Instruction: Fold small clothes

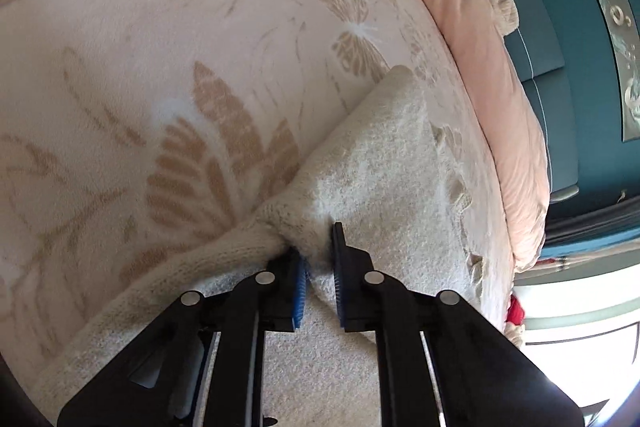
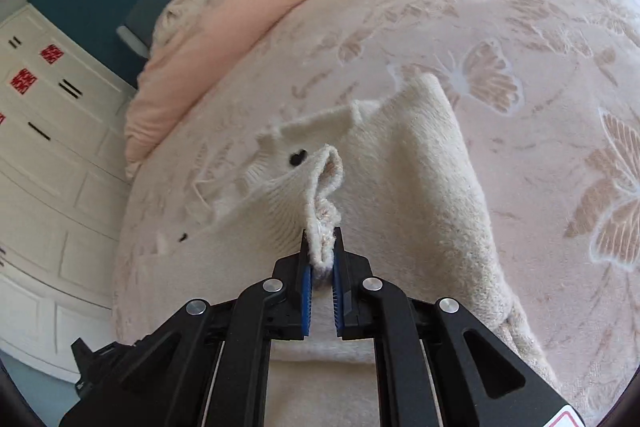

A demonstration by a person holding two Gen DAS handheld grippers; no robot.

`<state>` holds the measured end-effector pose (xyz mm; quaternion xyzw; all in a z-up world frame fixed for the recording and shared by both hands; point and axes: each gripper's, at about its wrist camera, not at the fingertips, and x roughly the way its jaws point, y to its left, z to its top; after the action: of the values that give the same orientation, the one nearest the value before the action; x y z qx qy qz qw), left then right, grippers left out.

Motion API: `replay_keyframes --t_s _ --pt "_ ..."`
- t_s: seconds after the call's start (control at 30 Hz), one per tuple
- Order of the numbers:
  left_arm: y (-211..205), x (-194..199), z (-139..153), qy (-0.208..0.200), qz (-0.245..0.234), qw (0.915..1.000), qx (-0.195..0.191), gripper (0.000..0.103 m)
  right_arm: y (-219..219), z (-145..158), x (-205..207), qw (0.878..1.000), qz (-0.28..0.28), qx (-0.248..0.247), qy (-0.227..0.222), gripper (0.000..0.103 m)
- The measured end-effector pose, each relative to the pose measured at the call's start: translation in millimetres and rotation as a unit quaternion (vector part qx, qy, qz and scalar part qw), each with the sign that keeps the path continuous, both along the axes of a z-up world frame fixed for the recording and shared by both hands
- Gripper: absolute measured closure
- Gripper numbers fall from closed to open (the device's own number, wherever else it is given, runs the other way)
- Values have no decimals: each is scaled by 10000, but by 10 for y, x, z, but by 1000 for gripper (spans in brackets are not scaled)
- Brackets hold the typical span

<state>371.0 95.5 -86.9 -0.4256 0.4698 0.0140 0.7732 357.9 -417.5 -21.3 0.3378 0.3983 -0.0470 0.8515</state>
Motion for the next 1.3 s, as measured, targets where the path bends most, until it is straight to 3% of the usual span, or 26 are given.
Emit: replay_keyframes --t_s 0.07,0.17,0.3,0.33,0.4,0.43,0.5,0.57,0.6,0.63,0.67,0.7,0.77,0.9,1.0,1.07,1.13,1.23,1.3 --pt "-48 8 4 -63 -117 9996 232 91 68 41 19 9989 164 -424 -149 95" --pt "-110 1 22 -177 -222 9981 545 91 34 -428 145 9957 251 -400 797 95" --pt "-147 3 47 -277 -373 9954 836 91 21 -137 -88 9998 145 -133 -100 95" --pt "-155 -3 37 -297 -399 9948 885 90 26 -146 -99 9994 133 -290 -93 95" --pt "-201 0 45 -325 -459 9928 1058 90 13 -457 -4 9969 246 -374 640 95" --pt "-237 6 71 -336 -526 9910 1188 90 0 -556 -16 9963 272 -318 755 95" --pt "-276 -20 155 -381 -722 9868 1401 88 -6 -397 -149 9981 120 -232 564 89" --pt "-254 -122 260 -488 -955 9838 1438 66 22 -161 -392 9990 65 -187 401 82" --pt "-213 -223 327 -542 -1060 9819 1476 59 45 -50 -571 9992 110 -257 293 77" --pt "-152 -357 390 -623 -1118 9802 1510 47 63 47 -790 9986 113 -440 270 65" --pt "-73 -518 443 -705 -1170 9790 1514 37 79 109 -1031 9974 71 -642 317 49" --pt "25 -704 488 -750 -1213 9781 1516 34 102 146 -1292 9959 53 -823 380 44" --pt "240 -1111 523 -681 -1260 9783 1498 15 129 143 -1854 9926 59 -1062 589 41" --pt "586 -1958 436 -258 -1279 9816 1396 12 216 -125 -2936 9870 49 -938 1306 40" --pt "722 -2469 260 85 -1200 9884 930 12 321 -304 -3495 9870 -13 -506 1528 40" --pt "744 -2692 211 43 -1017 9927 651 11 397 -388 -3691 9884 -76 -166 1505 38" --pt "668 -2761 216 29 -976 9934 607 8 481 -409 -3748 9908 -87 -42 1349 32" --pt "474 -2698 215 -21 -1098 9933 359 7 547 -430 -3611 9931 -23 43 1169 29" --pt "347 -2616 200 13 -1101 9930 427 5 561 -429 -3478 9944 -104 107 1046 26"
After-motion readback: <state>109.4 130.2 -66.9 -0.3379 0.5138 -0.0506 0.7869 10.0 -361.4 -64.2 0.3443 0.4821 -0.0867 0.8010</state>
